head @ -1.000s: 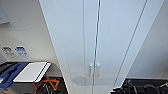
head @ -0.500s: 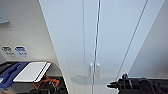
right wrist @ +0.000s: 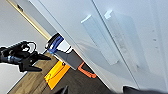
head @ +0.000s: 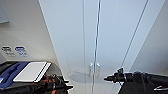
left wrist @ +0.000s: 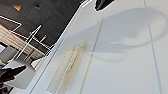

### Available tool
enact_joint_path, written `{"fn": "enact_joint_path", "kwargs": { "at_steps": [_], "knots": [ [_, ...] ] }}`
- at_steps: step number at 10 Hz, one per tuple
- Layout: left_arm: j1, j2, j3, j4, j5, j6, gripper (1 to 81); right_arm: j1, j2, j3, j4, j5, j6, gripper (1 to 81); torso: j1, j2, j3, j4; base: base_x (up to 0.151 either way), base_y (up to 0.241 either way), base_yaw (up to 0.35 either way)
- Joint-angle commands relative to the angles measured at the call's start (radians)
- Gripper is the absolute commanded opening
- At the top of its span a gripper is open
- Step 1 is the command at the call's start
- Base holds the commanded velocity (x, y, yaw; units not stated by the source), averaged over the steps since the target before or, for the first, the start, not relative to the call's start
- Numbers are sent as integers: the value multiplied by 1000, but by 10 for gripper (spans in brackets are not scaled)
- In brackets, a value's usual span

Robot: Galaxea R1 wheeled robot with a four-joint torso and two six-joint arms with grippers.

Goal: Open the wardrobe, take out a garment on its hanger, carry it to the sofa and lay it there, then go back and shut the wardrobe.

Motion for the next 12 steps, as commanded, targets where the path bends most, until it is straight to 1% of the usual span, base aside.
{"fn": "enact_joint_path", "kwargs": {
  "at_steps": [1,3,4,6,8,9,12],
  "knots": [
    [-150,26,-21,-6,32,-13,811,164,19,-21,28,-12,9,811,0,0,0,0,0,0,0],
    [-163,74,-68,-5,34,-29,811,176,56,-50,41,-12,9,811,0,0,0,0,0,0,0],
    [-167,91,-84,-6,32,-31,811,174,61,-45,36,3,9,811,0,0,0,0,0,0,0],
    [-184,138,-106,-6,31,-33,811,165,85,-47,13,73,3,811,1,1,-1,0,0,0,0],
    [-196,196,-160,-3,34,-43,811,177,124,-97,2,66,6,811,1,1,-1,0,0,0,0],
    [-198,224,-180,-2,48,-43,811,184,131,-117,2,63,7,811,1,1,-1,0,0,0,0],
    [-206,267,-208,0,52,-43,811,200,144,-209,7,61,8,811,1,1,-2,0,0,0,0]
  ]
}}
